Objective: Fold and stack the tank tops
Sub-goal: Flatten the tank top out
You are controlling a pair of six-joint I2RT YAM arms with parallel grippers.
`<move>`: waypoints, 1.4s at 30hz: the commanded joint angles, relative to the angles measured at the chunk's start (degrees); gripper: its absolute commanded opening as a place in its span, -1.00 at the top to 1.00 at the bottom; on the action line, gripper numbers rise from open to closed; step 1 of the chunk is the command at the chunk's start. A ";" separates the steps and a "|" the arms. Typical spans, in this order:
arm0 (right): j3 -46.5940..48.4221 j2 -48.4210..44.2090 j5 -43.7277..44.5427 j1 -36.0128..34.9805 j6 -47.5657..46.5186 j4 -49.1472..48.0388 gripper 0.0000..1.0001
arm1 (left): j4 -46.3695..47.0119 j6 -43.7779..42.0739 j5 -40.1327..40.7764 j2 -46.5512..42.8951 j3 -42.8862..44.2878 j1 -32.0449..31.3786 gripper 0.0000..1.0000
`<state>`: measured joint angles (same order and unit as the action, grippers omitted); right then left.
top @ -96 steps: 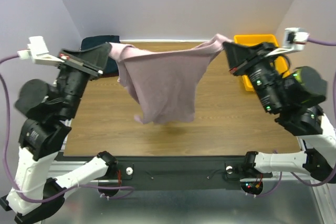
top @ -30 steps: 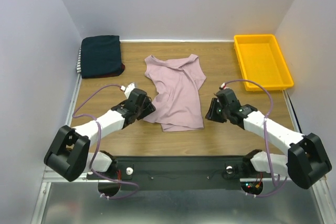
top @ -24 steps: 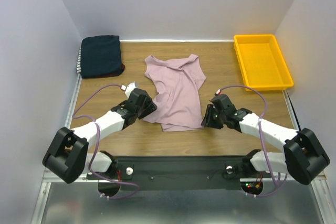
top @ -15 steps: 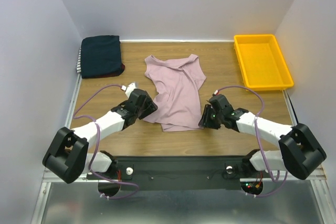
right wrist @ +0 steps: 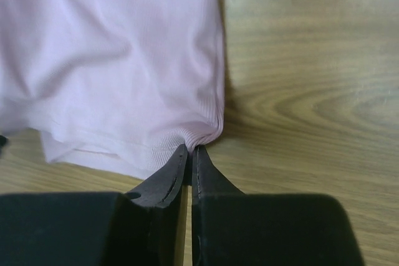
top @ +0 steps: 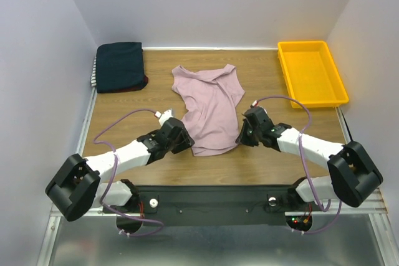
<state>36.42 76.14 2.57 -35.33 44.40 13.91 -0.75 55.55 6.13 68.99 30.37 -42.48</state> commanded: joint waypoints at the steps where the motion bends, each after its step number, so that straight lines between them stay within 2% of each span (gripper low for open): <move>1: 5.49 -0.90 4.81 -0.44 -0.54 1.11 0.99 | -1.53 2.02 1.52 -2.46 -1.01 -2.17 -0.01; 3: 6.81 -1.52 5.51 -0.53 -0.90 2.25 0.99 | -1.44 2.19 1.60 -2.55 -1.19 -2.87 -0.08; 4: 7.95 -1.69 6.04 -0.44 -1.07 2.61 0.99 | -1.27 2.19 1.86 -2.46 -1.36 -3.31 -0.27; 6: 9.36 -2.04 6.66 -0.53 -1.42 3.75 0.99 | 0.04 1.67 1.87 -1.76 -1.45 -3.40 -0.53; 8: 11.12 -2.22 7.01 -0.44 -1.95 4.45 0.99 | 0.49 0.88 2.39 -1.23 -1.28 -3.40 -0.61; 11: 12.87 -2.57 7.89 -0.44 -2.56 6.38 0.99 | 3.21 0.09 4.06 0.87 -0.40 -3.14 -0.64; 13: 13.58 -3.10 8.42 -0.44 -2.83 6.92 0.99 | 4.09 -0.62 3.98 3.42 1.00 -2.96 -0.58; 15: 14.37 -3.45 8.51 -0.44 -3.00 7.70 0.99 | 5.23 -0.53 3.71 5.79 1.97 -2.87 -0.44; 18: 14.90 -3.98 8.86 -0.44 -3.36 8.50 0.99 | 6.90 -0.27 2.57 8.52 2.59 -2.87 -0.37; 21: 14.64 -4.24 9.12 -0.44 -3.45 8.94 0.99 | 7.17 0.52 2.66 9.67 3.47 -2.61 0.06; 22: 14.20 -4.33 9.30 -0.44 -3.45 8.94 0.99 | 7.17 0.61 2.66 9.58 3.73 -2.35 0.39; 24: 13.50 -4.59 9.38 -0.44 -3.53 9.11 0.99 | 7.00 0.35 2.75 8.62 4.26 -1.65 0.74; 27: 12.62 -5.38 9.91 -0.44 -3.62 9.38 0.99 | 5.07 -0.53 3.45 7.57 6.01 -1.12 1.00; 35: 10.69 -7.32 13.43 -0.44 -4.41 11.49 0.99 | 2.69 -4.57 5.56 5.89 11.11 3.89 1.00; 39: 9.98 -7.50 14.22 -0.44 -4.68 12.28 0.99 | 2.42 -7.91 5.74 7.03 18.73 7.67 1.00; 42: 10.33 -6.62 13.52 -0.53 -4.85 12.28 0.99 | 2.07 -10.81 4.51 12.28 25.84 8.55 1.00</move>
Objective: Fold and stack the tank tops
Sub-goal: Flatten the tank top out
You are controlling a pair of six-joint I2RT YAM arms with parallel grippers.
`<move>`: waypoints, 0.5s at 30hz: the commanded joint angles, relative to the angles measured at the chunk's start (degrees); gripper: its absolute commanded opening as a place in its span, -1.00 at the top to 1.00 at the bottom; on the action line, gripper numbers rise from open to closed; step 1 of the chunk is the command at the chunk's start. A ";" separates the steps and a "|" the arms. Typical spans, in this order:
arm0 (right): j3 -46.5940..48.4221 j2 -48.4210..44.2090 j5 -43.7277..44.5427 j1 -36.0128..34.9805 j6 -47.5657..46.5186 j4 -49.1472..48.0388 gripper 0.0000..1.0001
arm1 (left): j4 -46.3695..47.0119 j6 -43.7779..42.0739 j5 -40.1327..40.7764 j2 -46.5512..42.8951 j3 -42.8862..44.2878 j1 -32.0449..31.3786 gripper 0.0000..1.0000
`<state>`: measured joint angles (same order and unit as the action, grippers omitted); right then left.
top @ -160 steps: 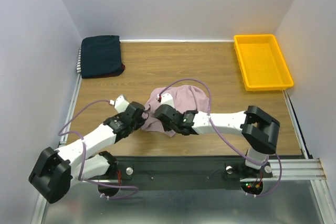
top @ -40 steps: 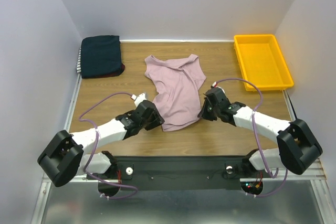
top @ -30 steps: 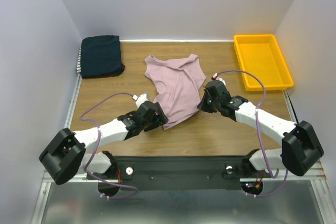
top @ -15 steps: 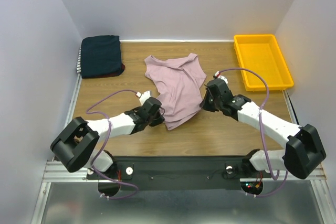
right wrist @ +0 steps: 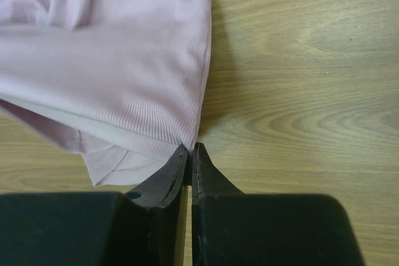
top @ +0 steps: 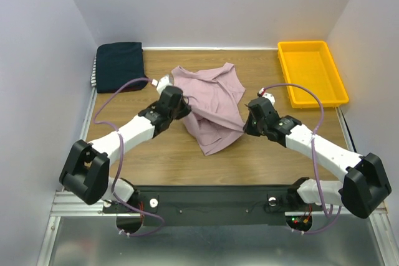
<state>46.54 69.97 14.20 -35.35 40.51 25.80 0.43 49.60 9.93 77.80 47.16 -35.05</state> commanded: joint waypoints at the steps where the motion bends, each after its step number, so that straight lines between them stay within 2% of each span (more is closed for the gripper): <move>1: 0.39 -0.11 1.45 -0.42 -1.14 0.39 0.99 | 0.89 -6.43 -1.04 5.41 11.18 1.38 1.00; 5: 0.65 1.57 0.31 -0.42 -0.53 0.30 0.99 | -1.29 -10.13 -7.62 19.10 23.13 1.47 1.00; 7: 0.57 2.18 0.57 -0.42 -0.26 0.30 0.99 | -1.66 -11.71 -11.84 22.90 29.53 0.95 1.00; 12: 0.21 3.15 1.18 -0.42 -0.17 0.21 0.99 | -3.67 -12.43 -14.42 31.69 38.34 0.68 1.00; 15: -0.14 3.41 1.36 -0.42 0.01 -0.14 0.99 | -4.38 -12.43 -14.77 33.73 39.76 0.68 1.00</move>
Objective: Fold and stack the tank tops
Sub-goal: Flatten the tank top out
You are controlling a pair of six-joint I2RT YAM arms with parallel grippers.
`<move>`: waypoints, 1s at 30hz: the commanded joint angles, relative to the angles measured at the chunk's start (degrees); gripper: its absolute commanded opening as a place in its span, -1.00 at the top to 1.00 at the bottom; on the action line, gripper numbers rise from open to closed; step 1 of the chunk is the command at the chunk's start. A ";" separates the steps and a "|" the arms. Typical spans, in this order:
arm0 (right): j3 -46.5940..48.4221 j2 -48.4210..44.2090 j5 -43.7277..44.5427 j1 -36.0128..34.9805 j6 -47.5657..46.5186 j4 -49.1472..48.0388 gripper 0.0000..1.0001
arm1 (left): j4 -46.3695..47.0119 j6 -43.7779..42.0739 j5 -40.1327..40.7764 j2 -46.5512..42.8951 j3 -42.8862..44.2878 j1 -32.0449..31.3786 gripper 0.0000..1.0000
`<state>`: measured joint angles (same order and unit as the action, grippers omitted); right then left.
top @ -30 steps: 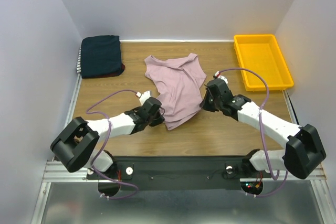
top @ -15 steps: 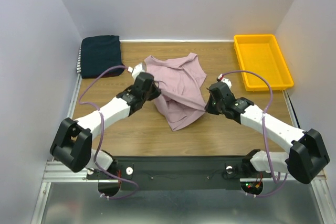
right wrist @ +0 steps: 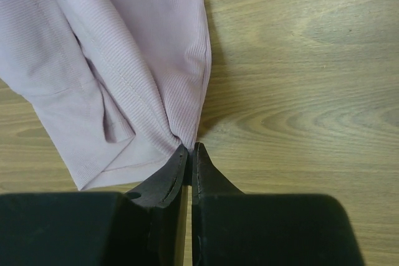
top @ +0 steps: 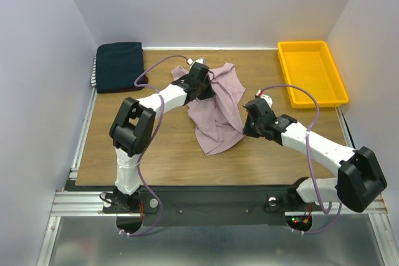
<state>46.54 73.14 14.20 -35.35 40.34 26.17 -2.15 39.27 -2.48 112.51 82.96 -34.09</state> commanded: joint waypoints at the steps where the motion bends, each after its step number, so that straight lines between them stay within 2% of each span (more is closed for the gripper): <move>1: -0.23 0.24 1.45 -0.50 0.35 -0.60 0.99 | -1.80 -2.18 -2.61 -0.98 3.97 -0.28 1.00; 3: -0.40 0.16 1.54 -0.42 0.44 -0.77 0.99 | -1.80 -2.09 -2.27 -2.28 3.18 -0.28 0.93; 4: -0.40 0.07 1.62 -0.42 0.53 -0.86 0.99 | -1.72 -2.09 -1.92 -3.16 1.96 -0.37 0.65; 6: -0.40 0.33 1.97 -0.42 0.71 -1.12 0.99 | -1.71 -2.44 0.01 -6.40 0.55 -0.54 0.37; 7: -0.66 0.51 1.98 -0.42 0.79 -1.39 0.99 | -1.80 -2.87 1.93 -7.64 -1.03 -0.98 0.16; 10: -1.01 0.86 2.06 -0.42 1.15 -2.00 0.99 | -4.08 -2.44 8.52 -12.48 -4.80 -2.56 -0.02; 15: -1.46 0.60 2.15 -0.42 1.76 -3.23 0.99 | -8.30 4.57 17.85 -19.94 -13.86 -6.34 -0.03; 19: -1.46 0.77 1.98 -0.42 1.76 -4.11 0.99 | -8.92 9.86 23.91 -21.81 -21.07 -10.91 -0.02; 26: -1.54 1.30 1.19 -0.42 1.76 -5.08 0.99 | -13.84 8.81 30.16 -12.68 -15.38 -17.32 0.02; 30: -2.07 1.39 1.19 -0.42 1.85 -5.43 0.99 | -14.11 7.59 31.13 -9.69 -12.39 -19.52 -0.03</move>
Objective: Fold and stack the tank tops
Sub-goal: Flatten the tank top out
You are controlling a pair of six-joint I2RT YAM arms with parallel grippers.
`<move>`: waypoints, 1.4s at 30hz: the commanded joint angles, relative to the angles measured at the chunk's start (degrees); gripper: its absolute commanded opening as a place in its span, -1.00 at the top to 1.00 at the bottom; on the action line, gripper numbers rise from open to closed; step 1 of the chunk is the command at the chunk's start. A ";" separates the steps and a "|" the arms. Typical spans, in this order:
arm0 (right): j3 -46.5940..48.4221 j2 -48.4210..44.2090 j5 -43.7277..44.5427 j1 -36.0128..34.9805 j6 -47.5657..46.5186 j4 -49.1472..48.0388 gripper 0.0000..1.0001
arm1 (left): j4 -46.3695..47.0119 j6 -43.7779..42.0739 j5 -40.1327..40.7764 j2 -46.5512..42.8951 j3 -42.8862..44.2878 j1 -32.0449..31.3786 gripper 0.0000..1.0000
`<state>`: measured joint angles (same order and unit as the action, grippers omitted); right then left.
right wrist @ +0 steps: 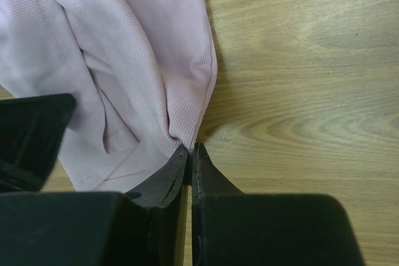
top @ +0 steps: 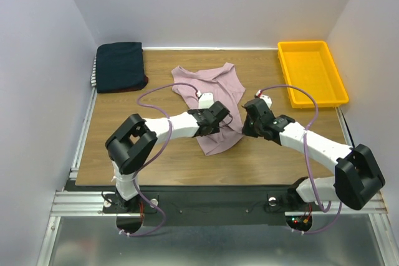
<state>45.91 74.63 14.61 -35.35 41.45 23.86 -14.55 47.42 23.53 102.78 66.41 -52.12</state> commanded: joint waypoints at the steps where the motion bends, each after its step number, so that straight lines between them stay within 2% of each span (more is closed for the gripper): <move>1: -1.52 -0.27 0.86 -0.50 0.74 -3.20 0.99 | -1.80 -0.83 5.99 0.66 5.38 -2.28 -0.04; 11: -1.97 -0.45 0.59 -0.42 0.82 -3.55 0.99 | -9.44 -1.19 13.12 6.82 14.36 -5.71 -0.06; 33: -4.34 -2.38 1.12 -0.42 1.61 -4.26 0.99 | -8.04 0.04 11.80 11.91 13.31 -5.89 0.05; 39: -4.43 -2.65 1.21 -0.50 1.62 -4.35 0.99 | -7.16 0.92 11.54 11.39 10.93 -5.89 0.17; 42: -4.43 -2.65 1.30 -0.42 1.79 -4.26 0.99 | -7.08 1.18 11.98 10.60 10.32 -5.80 0.35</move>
<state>41.87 73.84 14.59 -35.35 42.44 21.80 -21.61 47.31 33.50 115.44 78.26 -57.74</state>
